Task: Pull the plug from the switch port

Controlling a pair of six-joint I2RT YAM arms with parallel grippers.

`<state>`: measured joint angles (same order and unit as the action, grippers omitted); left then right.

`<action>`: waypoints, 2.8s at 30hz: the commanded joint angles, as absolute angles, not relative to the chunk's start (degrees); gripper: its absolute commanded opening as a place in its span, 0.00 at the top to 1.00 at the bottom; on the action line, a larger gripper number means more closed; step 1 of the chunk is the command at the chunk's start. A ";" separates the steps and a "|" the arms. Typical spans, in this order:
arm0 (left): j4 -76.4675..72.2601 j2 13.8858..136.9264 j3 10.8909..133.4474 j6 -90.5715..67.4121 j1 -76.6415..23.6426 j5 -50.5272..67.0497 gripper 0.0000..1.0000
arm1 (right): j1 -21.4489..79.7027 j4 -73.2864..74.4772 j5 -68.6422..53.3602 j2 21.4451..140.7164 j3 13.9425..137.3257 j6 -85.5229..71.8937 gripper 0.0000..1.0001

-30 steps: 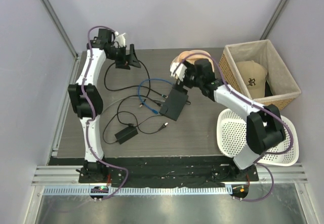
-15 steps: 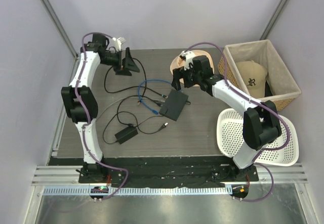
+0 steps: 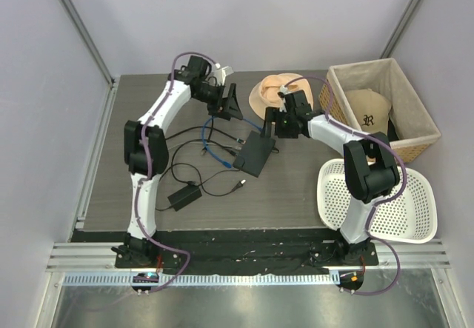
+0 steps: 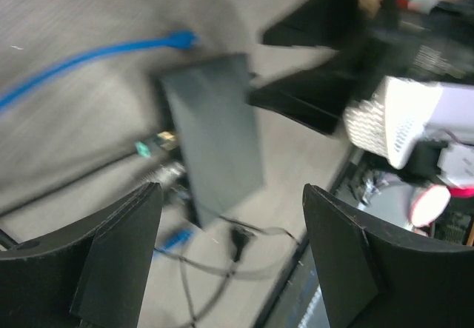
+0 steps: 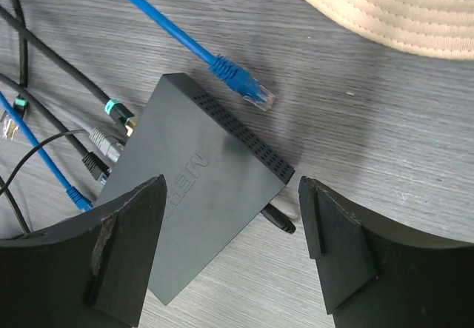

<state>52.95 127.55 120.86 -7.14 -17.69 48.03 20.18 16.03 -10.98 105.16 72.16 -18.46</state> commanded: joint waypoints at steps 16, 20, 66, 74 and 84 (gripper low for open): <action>48.86 139.39 124.46 -9.94 -20.92 41.14 0.20 | 18.63 9.75 -20.92 111.44 72.86 -19.34 0.36; 50.36 135.99 119.19 -9.58 -19.34 39.64 0.22 | 19.16 9.41 -23.89 114.08 75.58 -18.46 0.38; 57.22 120.50 107.31 -2.55 -15.21 36.73 0.36 | 19.07 46.49 -34.28 113.01 96.93 41.82 0.39; 61.07 124.35 110.12 0.87 -16.70 43.14 0.75 | 19.07 47.46 -35.95 115.05 99.32 47.02 0.43; 56.60 133.23 111.88 -6.94 -20.22 48.61 0.90 | 19.42 41.23 -37.27 115.32 93.88 43.59 0.41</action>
